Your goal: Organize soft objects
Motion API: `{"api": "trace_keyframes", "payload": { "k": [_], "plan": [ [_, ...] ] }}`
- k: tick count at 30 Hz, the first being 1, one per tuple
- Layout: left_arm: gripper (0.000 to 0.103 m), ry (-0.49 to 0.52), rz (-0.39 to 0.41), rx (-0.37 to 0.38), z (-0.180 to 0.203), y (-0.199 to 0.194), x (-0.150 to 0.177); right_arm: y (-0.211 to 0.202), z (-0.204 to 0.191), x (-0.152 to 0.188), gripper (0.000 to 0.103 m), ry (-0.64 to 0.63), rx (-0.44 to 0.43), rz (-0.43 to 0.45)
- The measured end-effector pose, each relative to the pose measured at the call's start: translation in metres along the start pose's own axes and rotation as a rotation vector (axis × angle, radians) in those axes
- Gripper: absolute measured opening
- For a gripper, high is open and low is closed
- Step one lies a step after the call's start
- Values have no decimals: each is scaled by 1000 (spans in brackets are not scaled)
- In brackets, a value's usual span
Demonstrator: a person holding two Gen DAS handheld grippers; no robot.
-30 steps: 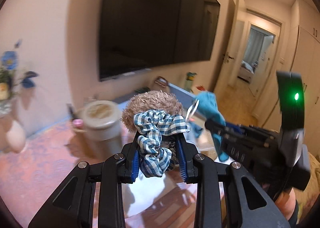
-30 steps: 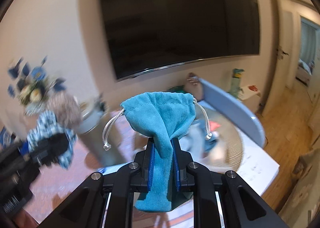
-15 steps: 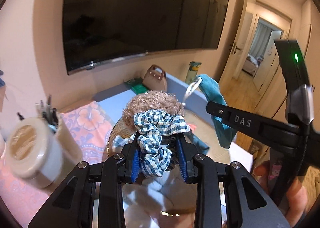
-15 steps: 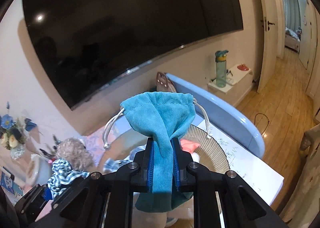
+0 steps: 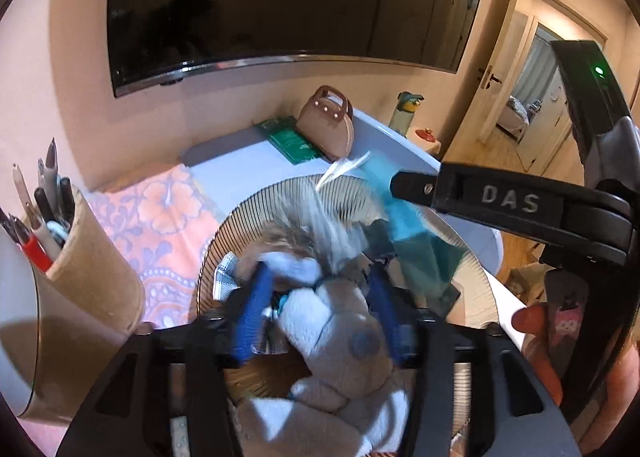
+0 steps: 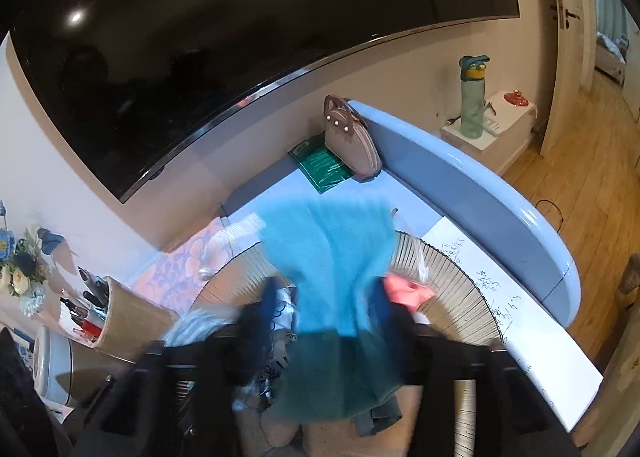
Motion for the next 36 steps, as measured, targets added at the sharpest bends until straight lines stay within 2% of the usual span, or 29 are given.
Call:
{"api": "trace_keyframes", "payload": {
  "k": [1,2,10,13,16,22,27,29,33,36],
  "plan": [
    [83,-7,10,4,-1,-4,1,-3,-1,1,60,-7,0,8],
    [84,-10,29,8,-1,-10,2,-7,-2,2,60,-17,-8,18],
    [84,65,100,25,12,-62,24,-48,-9,26,60,-16,-38,68],
    [84,47,138,15,2,-96,47,-71,-22,49,60,-47,-9,107],
    [84,31,188,-23,-15,-132,69,-84,-40,72,60,-82,-38,120],
    [84,-41,301,-159,-71,-217,120,-103,-115,138,60,-273,-46,139],
    [86,-110,356,-364,-123,-276,165,-110,-199,197,60,-471,-92,126],
    [89,-124,374,-434,-141,-296,183,-110,-234,219,60,-555,-124,115],
    [100,-175,415,-575,-175,-339,215,-102,-294,251,60,-666,-159,94],
    [102,-205,447,-660,-198,-361,230,-95,-336,264,60,-712,-209,76]
  ]
}}
Point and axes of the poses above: each gripper's, at about its wrist camera, not at the fingertips, and y roughly the way its jaws point, z to its right, x to its underside, the point moved 6 cm from there along y, roughly the way its jaws point, and after that the axes turned 12 degrees about -z, right-handed, at the moved point
